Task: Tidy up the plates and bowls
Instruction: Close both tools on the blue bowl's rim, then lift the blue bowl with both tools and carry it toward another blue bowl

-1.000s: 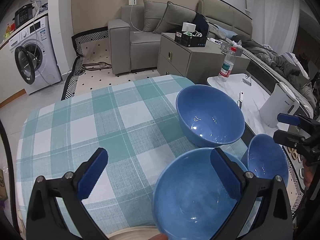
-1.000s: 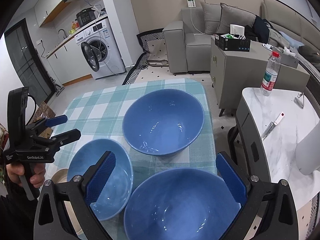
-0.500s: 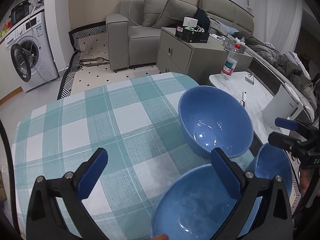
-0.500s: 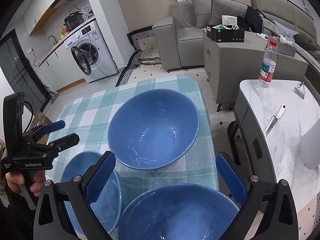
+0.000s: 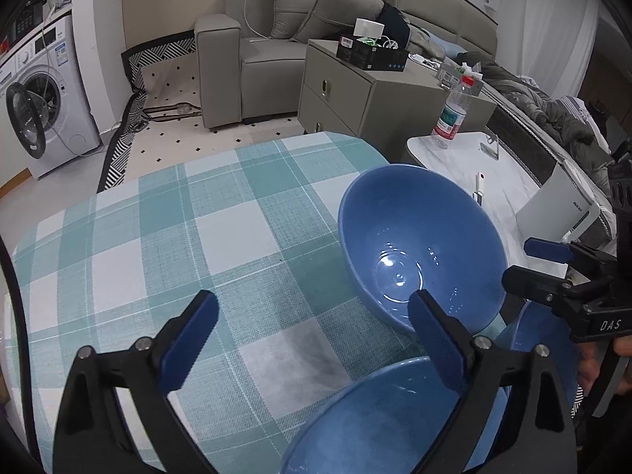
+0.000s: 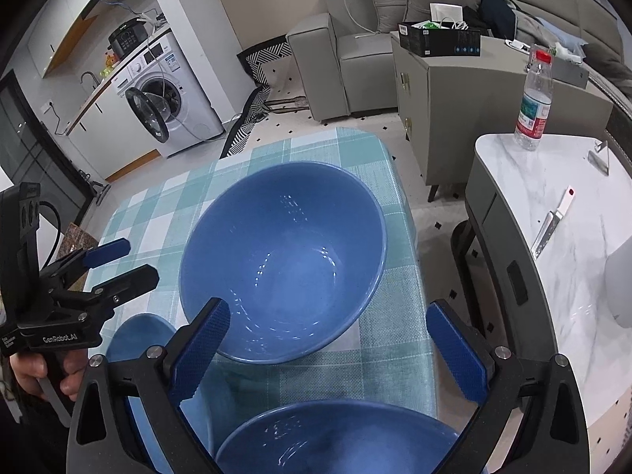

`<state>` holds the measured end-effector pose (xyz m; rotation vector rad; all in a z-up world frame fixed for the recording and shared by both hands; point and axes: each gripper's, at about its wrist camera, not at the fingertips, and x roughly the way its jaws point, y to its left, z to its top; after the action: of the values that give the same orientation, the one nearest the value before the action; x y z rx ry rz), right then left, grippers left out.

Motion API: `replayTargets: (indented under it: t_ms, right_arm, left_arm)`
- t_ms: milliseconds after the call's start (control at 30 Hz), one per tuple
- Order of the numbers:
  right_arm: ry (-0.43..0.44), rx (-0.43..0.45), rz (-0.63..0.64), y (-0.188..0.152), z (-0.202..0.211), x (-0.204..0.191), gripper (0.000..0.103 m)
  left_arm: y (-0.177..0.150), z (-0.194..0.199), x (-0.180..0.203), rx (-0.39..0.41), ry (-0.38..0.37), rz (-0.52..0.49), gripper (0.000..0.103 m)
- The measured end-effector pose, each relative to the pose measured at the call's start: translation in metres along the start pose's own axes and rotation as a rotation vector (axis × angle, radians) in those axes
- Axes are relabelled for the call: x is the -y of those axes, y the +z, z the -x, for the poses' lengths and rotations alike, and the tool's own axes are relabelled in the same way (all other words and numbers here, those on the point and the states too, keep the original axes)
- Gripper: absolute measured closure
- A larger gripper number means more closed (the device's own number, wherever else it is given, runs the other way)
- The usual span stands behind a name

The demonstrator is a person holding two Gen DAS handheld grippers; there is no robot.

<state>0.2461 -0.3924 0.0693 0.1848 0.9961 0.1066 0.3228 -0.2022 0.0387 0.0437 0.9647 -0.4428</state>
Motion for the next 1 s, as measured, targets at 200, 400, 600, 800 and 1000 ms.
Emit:
replayTargets:
  t_ms: [200,400,600,800,1000]
  right_arm:
    - [-0.004,-0.028,0.027,0.0,-0.009,0.0,0.023]
    - [0.0,-0.049,0.042,0.001,-0.018,-0.001,0.041]
    - [0.006,-0.068,0.02,0.002,-0.028,0.005,0.05]
    - [-0.004,-0.062,0.025,0.001,-0.029,0.004,0.07]
    - [-0.017,-0.053,0.04,0.001,-0.028,0.003,0.073]
  left_arm:
    - [0.001,-0.014,0.005,-0.039,-0.028,0.002,0.023]
    - [0.001,-0.023,0.01,-0.062,-0.034,-0.013,0.038]
    - [0.002,-0.028,0.012,-0.082,-0.072,0.005,0.062]
    - [0.001,-0.031,0.018,-0.092,-0.073,-0.015,0.073]
    - [0.0,-0.033,0.025,-0.093,-0.07,-0.047,0.075]
